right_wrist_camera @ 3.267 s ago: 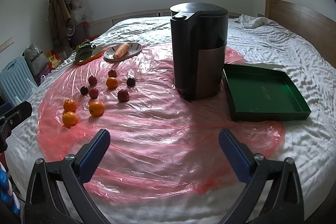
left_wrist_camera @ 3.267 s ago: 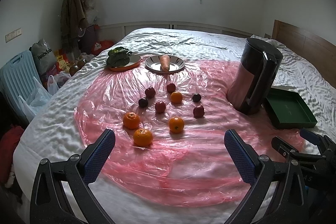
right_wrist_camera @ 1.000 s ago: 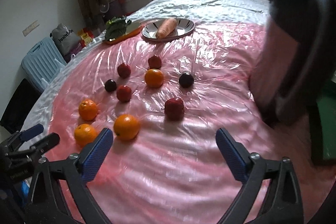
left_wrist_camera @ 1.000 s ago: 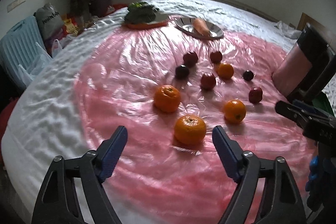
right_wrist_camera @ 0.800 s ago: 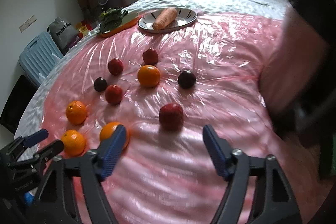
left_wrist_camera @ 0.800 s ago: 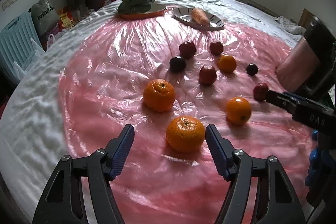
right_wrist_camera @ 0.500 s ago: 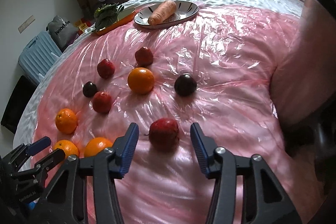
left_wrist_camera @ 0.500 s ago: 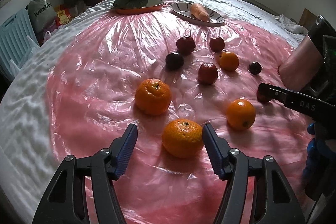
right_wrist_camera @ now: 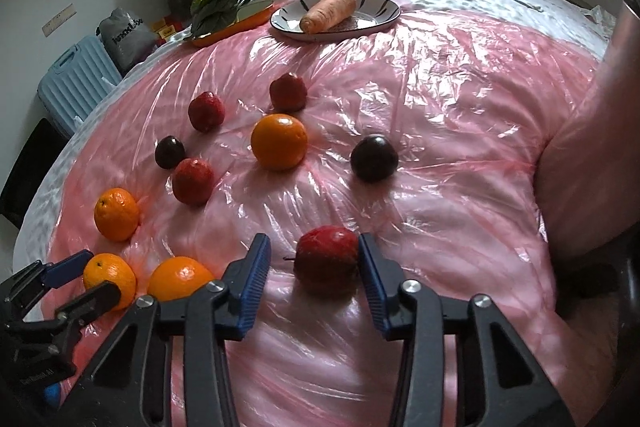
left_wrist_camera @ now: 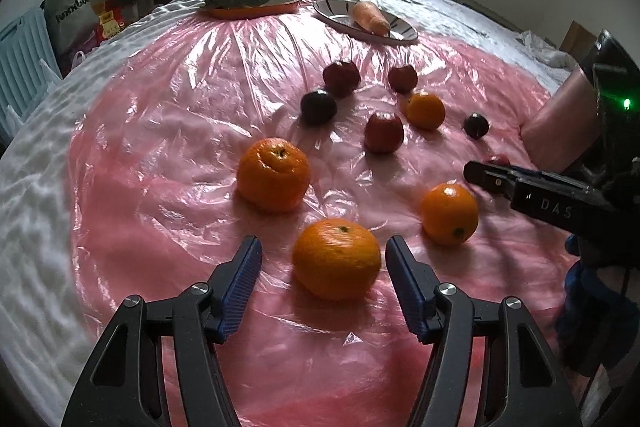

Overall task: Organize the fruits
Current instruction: 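Close the right gripper on a red apple while the left gripper grasps an orange, then carry the apple and orange to the green tray and release both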

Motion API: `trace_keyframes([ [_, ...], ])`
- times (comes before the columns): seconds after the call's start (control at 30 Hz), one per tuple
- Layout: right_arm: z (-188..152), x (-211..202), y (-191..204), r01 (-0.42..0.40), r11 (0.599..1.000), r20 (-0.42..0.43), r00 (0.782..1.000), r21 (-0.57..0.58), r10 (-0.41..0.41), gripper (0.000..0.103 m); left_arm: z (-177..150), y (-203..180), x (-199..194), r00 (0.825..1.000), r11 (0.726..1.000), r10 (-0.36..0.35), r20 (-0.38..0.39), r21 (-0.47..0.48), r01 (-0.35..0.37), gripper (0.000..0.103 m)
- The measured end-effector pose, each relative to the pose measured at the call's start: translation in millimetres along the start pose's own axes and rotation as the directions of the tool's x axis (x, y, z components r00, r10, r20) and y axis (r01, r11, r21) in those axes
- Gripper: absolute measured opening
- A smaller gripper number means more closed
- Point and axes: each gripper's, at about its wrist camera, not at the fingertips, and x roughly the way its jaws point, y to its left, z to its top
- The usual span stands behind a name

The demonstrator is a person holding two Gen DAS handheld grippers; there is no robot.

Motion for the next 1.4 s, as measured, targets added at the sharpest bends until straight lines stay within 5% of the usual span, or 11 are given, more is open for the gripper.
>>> trace_keyframes([
  [0.17,-0.8,2.0,-3.9,-0.003,1.0,-0.004,1.0,0.012,0.003,0.061,0.0,0.3,6.8,1.0,1.0,0.016,-0.011,-0.004,-0.016,0.058],
  [0.27,-1.9,1.7,-5.9,-0.013,1.0,0.001,1.0,0.018,0.013,0.06,-0.5,-0.4,9.4,1.0,1.0,0.005,-0.021,0.006,-0.004,0.04],
  [1.03,-11.7,-62.5,-9.3,-0.075,0.995,0.107,0.992,0.06,0.068,0.059,-1.7,20.9,-35.8,0.997,0.992,-0.072,0.031,-0.103,0.075,0.04],
  [1.4,-56.4,-131.2,-33.0,-0.09,0.993,0.142,0.987,0.071,0.079,0.059,-5.9,-43.3,-69.2,0.989,0.989,-0.149,0.02,0.016,0.149,0.04],
])
